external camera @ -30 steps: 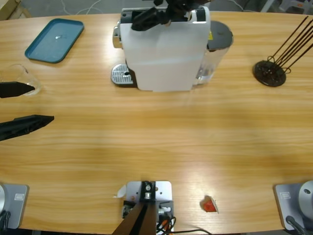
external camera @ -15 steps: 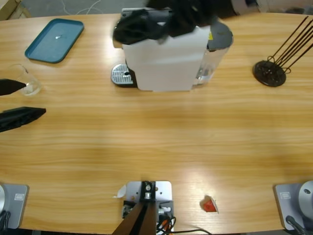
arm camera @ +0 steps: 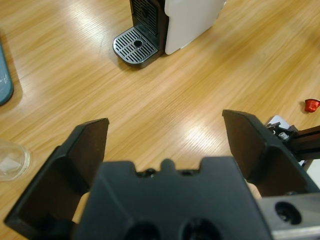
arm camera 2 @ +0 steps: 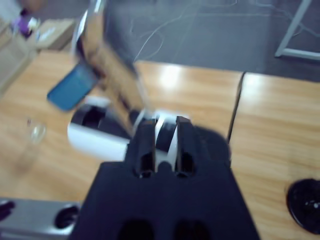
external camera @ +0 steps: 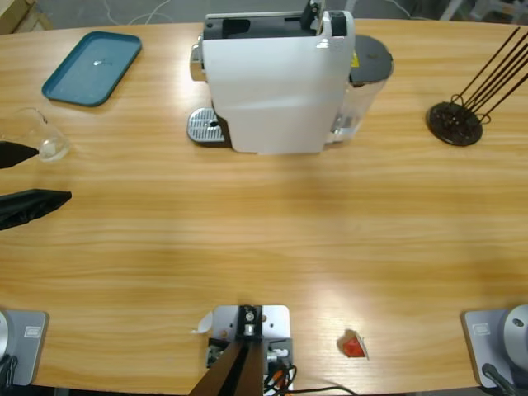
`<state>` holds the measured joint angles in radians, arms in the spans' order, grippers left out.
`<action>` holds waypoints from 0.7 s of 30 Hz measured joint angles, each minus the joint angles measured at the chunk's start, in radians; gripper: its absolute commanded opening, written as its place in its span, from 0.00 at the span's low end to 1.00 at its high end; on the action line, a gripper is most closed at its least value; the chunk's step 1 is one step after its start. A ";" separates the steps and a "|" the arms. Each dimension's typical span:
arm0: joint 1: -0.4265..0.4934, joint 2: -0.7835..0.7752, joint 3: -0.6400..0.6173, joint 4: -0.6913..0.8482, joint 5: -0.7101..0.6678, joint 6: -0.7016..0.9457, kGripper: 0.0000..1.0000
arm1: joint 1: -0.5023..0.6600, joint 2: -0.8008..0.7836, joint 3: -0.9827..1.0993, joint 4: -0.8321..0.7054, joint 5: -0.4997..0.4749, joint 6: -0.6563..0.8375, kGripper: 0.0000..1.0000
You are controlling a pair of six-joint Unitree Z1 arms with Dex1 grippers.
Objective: Pour coffee
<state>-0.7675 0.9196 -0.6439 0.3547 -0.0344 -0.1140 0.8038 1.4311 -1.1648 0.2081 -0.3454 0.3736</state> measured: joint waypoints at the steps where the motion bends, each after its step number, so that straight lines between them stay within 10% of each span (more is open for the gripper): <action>1: 0.000 0.000 0.000 0.001 0.000 0.000 0.99 | -0.014 0.022 -0.027 -0.002 0.000 0.007 0.00; 21: 0.000 0.000 0.000 0.006 0.000 0.001 0.99 | 0.125 0.188 -0.121 -0.178 -0.008 0.209 0.00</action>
<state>-0.7675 0.9199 -0.6439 0.3610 -0.0344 -0.1131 0.9286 1.6193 -1.2854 0.0299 -0.3532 0.5824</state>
